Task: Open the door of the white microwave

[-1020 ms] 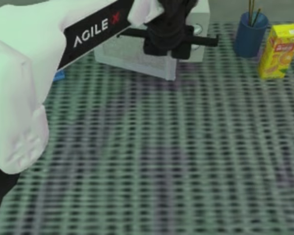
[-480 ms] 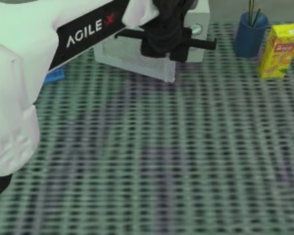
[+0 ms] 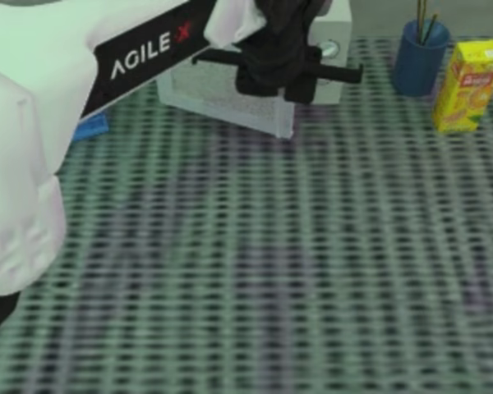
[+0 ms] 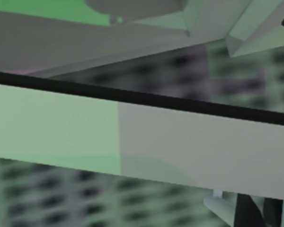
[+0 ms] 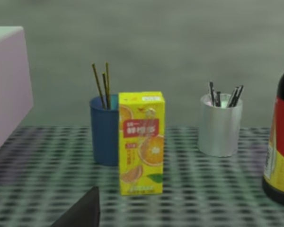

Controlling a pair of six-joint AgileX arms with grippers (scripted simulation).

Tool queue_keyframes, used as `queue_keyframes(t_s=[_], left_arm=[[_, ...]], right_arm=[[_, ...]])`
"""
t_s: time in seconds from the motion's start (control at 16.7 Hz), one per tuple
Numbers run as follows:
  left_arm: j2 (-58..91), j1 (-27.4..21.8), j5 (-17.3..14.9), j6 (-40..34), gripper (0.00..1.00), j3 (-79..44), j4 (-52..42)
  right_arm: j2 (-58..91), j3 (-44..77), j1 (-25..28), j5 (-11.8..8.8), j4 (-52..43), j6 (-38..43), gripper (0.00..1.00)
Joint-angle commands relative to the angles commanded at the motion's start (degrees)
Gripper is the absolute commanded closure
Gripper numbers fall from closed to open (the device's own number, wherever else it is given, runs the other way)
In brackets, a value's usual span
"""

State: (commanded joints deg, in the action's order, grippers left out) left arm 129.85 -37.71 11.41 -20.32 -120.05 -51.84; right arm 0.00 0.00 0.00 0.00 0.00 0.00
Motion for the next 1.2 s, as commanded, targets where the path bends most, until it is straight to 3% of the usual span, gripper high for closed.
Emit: queue_keyframes(t_s=[0.84,1.2], left_arm=[[-0.5,-0.21,-0.39,0.55,1.0,1.22,0.68],[-6.2,0.99,-3.3,6.26,1.0,10.26,5.06]], right_arm=[[0.0,0.0,0.0,0.0,0.0,0.0,0.0],[0.0,0.0,0.0,0.0,0.0,0.0,0.0]])
